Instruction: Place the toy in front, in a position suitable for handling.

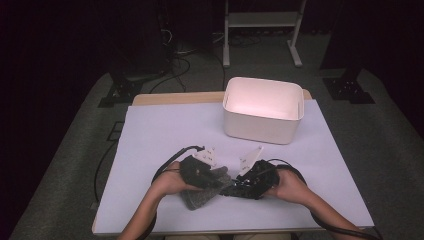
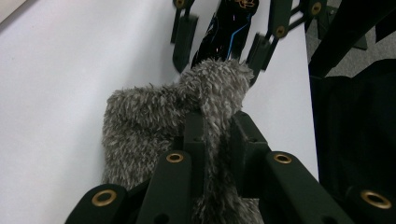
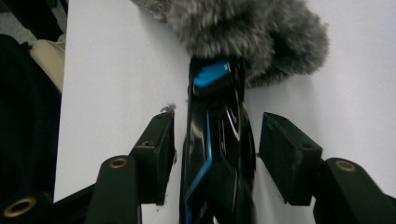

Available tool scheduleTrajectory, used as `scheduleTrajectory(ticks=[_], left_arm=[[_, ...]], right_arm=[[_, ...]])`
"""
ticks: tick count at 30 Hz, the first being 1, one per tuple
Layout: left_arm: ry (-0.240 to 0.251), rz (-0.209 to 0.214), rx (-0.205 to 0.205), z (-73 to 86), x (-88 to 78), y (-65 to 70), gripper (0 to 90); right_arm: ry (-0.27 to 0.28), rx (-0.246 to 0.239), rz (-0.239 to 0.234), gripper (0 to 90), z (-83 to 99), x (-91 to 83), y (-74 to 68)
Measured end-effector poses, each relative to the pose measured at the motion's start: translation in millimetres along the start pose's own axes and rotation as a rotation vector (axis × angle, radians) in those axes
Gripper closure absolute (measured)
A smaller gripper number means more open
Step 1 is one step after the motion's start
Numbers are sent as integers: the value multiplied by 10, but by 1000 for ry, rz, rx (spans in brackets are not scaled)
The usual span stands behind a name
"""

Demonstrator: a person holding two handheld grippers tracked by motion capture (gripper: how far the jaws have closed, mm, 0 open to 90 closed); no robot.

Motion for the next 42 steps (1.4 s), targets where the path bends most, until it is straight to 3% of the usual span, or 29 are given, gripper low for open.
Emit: scheduleTrajectory(ticks=[4,7,9,16,20,25,33,40,42], left_arm=[[1,-2,-2,-3,8,-7,783],[4,2,-4,0,6,-8,783],[14,4,-6,7,1,-12,783],[38,8,-51,101,-46,-58,783],[61,39,-82,112,-18,-63,783],[91,65,-94,49,-45,-57,784],[122,22,-103,-80,-354,-172,784],[142,-20,-58,-325,-652,-204,785],[117,-29,-33,-378,-653,-188,785]], right_arm=[[-44,-3,-22,504,-76,66,19],[-74,-4,-13,557,-108,83,42],[-77,5,-25,564,-112,77,46],[-89,-33,5,566,-78,59,1],[-77,-29,2,567,-35,33,-13],[-33,-26,-7,568,-58,23,-12],[84,-51,-8,570,-305,16,55],[208,-90,-24,570,-615,-25,55],[239,-100,-24,570,-644,-33,56]])
Point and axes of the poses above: each handheld gripper's, and its own axes: x roughly forward along the jaws, z roughly out of its underside, y roughly to its right, the point moved 8 cm from there along x, roughly forward along the jaws, and after that the axes turned 15 degrees about -z, right-handed, at the moved point
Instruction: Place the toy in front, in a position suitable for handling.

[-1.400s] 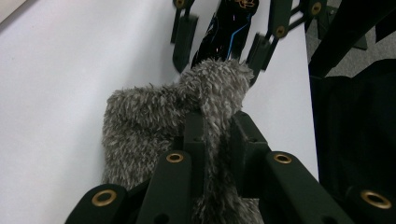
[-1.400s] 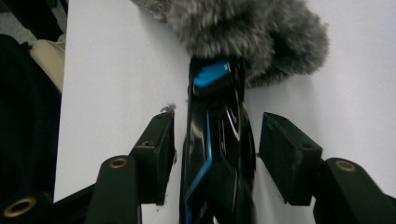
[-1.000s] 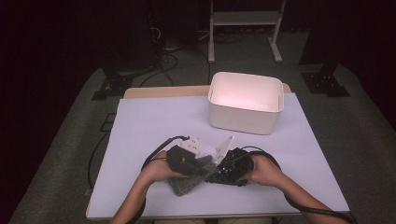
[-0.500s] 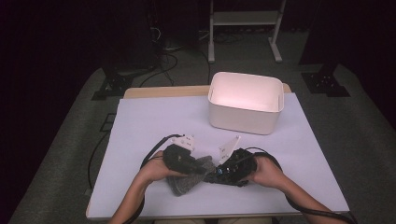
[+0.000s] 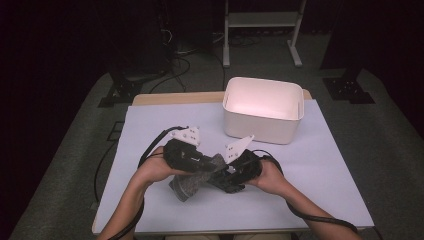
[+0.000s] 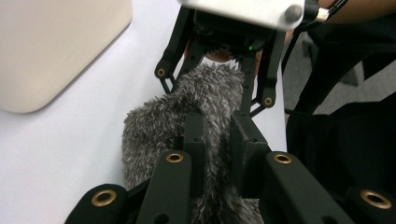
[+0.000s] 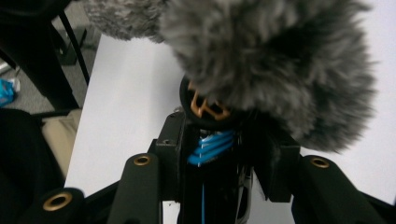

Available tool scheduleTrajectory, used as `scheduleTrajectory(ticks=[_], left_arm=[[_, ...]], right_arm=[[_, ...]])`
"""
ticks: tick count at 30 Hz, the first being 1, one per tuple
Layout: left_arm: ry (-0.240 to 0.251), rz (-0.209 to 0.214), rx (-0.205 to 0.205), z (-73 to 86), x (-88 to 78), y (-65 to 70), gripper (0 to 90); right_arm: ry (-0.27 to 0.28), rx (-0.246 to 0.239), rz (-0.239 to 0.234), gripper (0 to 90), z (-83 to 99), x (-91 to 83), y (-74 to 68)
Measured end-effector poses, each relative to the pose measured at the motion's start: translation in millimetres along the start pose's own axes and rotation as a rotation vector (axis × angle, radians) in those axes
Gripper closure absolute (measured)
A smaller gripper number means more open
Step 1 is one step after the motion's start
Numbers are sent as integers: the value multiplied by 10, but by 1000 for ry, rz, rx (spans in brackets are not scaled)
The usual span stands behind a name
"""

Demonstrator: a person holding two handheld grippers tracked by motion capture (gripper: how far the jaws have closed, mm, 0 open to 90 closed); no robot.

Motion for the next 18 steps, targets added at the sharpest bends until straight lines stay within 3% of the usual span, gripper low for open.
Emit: scheduleTrajectory(ticks=[1,6,11,18], left_arm=[[-14,1,17,-16,24,6,784],[6,22,32,-136,95,54,784],[2,23,56,-240,139,84,783],[6,34,48,-257,156,100,783]], right_arm=[[5,3,-1,570,12,2,-4],[62,0,9,570,82,-73,-24],[53,-14,31,570,141,-162,-73],[55,-26,51,570,233,-286,-143]])
Point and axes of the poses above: each handheld gripper's, and its own axes: x roughly forward along the jaws, z roughly out of its underside, y roughly to its right, the point moved 8 cm from there along x, roughly forward along the jaws, and after that the axes turned 15 degrees about -z, right-handed, at the moved point
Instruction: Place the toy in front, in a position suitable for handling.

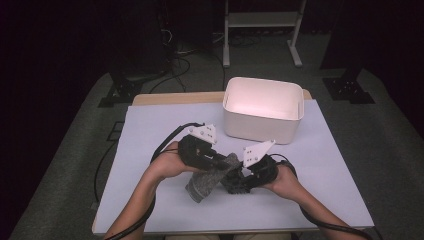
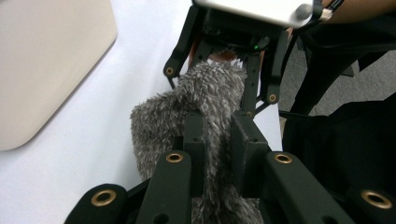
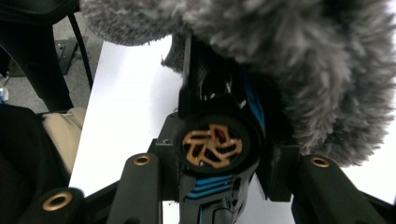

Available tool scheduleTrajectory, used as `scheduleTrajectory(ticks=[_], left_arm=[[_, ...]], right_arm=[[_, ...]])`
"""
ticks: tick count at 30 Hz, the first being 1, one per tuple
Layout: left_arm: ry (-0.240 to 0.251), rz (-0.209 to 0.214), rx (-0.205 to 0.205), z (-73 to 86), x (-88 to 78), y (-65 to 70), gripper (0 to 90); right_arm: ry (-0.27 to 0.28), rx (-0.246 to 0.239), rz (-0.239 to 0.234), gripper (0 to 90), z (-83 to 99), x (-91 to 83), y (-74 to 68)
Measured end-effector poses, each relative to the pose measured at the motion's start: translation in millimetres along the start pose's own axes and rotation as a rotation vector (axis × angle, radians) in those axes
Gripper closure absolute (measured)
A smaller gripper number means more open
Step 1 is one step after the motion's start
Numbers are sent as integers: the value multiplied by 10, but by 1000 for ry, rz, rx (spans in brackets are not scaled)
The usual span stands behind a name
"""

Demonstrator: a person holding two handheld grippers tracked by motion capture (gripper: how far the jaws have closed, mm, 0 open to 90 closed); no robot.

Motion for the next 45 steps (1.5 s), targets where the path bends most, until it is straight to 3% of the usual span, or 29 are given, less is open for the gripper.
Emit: scheduleTrajectory(ticks=[4,14,19,26,29,38,45], left_arm=[[-11,-3,0,34,13,-4,782],[-21,1,-47,225,79,-31,777],[-7,8,-25,139,89,-7,779],[32,35,18,-119,93,95,778],[20,36,34,-153,124,123,778],[10,21,5,-2,114,59,777],[-42,0,11,110,164,39,777]], right_arm=[[8,-5,14,569,40,-54,-21],[52,15,16,563,121,-131,-35],[62,22,20,563,148,-155,-44],[76,31,21,563,159,-163,-37],[72,27,23,563,155,-159,-43],[106,48,24,556,196,-189,-40],[112,86,10,504,242,-233,-44]])
Point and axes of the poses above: each handheld gripper's, and its own axes: x roughly forward along the jaws, z roughly out of its underside, y roughly to its right, the point moved 8 cm from there along x, roughly forward along the jaws, and after that the axes turned 15 degrees about -z, right-handed, at the moved point
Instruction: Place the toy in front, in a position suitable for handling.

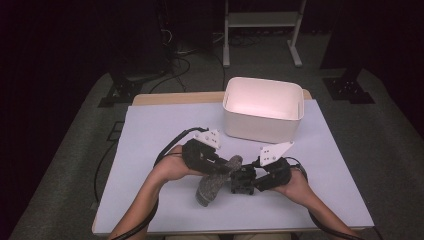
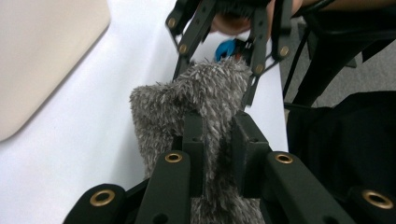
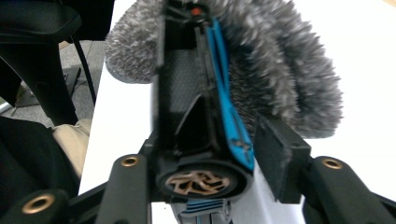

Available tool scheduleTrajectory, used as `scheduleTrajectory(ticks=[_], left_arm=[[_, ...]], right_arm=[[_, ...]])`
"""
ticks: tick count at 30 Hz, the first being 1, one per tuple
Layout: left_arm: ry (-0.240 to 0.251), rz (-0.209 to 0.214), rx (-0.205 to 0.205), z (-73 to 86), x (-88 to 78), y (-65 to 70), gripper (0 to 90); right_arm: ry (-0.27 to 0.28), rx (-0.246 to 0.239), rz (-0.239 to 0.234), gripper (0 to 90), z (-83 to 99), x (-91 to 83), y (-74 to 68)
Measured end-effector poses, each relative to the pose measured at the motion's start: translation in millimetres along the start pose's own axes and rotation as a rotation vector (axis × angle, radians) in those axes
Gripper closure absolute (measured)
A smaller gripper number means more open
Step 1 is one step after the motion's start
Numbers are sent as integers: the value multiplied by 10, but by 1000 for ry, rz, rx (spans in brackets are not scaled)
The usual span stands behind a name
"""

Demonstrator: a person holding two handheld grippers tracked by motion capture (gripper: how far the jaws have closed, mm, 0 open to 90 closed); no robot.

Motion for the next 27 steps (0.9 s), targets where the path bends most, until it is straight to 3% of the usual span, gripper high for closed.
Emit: scheduleTrajectory(ticks=[6,13,23,27], left_arm=[[13,18,-11,-2,37,14,775],[58,28,-1,-138,-79,40,777],[7,36,90,-361,-45,155,775],[-21,35,102,-397,18,177,773]], right_arm=[[1,-30,23,555,31,-51,-36],[5,-43,28,557,3,12,-25],[-12,-66,19,557,-74,171,-23],[-11,-80,24,558,-83,202,-27]])
Point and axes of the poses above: each handheld gripper's, and its own axes: x roughly forward along the jaws, z roughly out of its underside, y roughly to its right, the point moved 8 cm from there along x, roughly forward along the jaws, and after that the axes turned 15 degrees about -z, right-handed, at the moved point
